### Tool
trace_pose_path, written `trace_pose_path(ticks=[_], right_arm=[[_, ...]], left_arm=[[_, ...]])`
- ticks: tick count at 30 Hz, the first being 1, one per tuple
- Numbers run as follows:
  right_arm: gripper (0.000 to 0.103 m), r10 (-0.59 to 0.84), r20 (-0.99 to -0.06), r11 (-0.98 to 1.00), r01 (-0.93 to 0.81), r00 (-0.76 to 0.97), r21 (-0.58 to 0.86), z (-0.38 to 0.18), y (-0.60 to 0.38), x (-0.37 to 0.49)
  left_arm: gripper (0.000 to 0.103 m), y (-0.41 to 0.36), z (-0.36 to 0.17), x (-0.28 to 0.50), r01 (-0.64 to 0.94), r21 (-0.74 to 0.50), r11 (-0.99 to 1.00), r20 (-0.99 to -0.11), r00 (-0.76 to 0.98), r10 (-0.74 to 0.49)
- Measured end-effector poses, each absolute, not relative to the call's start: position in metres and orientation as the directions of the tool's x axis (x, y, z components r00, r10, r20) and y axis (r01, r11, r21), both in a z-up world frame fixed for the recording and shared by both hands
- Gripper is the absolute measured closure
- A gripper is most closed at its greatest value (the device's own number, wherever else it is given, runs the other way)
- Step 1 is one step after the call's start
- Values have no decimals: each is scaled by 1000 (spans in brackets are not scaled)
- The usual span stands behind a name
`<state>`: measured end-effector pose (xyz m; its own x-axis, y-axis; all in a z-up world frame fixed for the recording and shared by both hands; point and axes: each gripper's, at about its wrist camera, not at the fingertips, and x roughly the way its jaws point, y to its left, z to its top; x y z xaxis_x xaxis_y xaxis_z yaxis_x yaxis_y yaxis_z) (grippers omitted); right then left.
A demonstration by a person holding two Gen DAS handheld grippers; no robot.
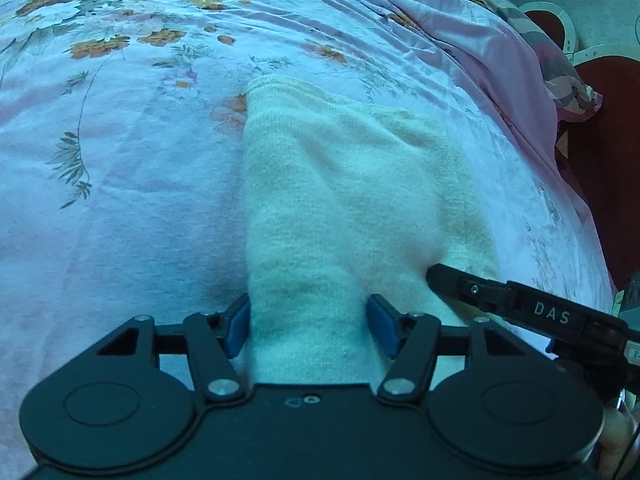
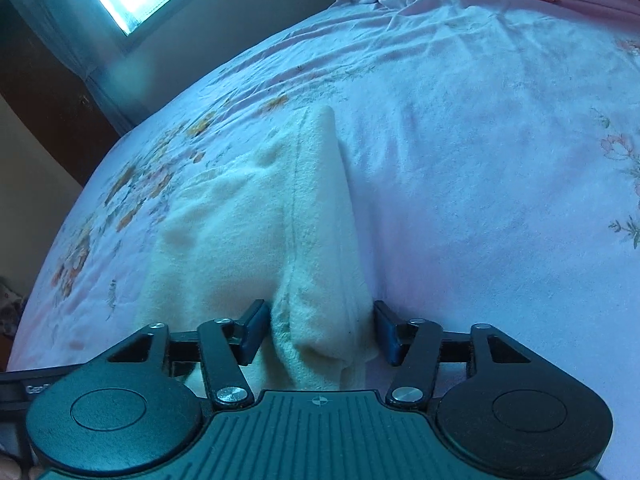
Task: Fold small clothes
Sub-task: 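Grasp the sweater bundle's end with the right gripper and lift it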
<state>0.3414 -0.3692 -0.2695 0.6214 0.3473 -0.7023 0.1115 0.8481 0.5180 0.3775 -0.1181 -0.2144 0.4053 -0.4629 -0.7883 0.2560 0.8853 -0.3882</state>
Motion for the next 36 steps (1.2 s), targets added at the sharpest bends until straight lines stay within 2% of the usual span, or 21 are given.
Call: trace_pose_path(ticks=[1,4,9,11,13,16,19,36], right_arm=[[71,368,-693,838,103,619,536,-269,-370,340],[72,360,-688,849,84,630,521,-265,-368,335],[63,349,-686,826,137,638,547,-276,-366,344],[63,335,-691,830,147,641,538,-278,-363,347],[65,317,-700,843,148,639,517,-275,-359,349],[73,318,-691,848,131,649,513,-269,-358,343],[74,321,-672,844,119,668,523,-262,-358,338],[75,394,-568,842,-36,722,539,-194,-311,316]], left_arm=[[52,-119,-213,376,257,-378,890,-790,412,-454],[58,-118,-207,371,258,-369,893,-784,430,-448],[54,-126,-211,374,273,-327,905,-798,434,-419],[53,-128,-211,375,272,-316,909,-802,436,-409],[57,-129,-209,373,265,-310,913,-802,443,-401],[63,-129,-203,368,263,-303,916,-795,460,-395],[66,-131,-195,361,282,-276,919,-783,489,-385],[68,-94,-139,327,286,-256,923,-714,588,-380]])
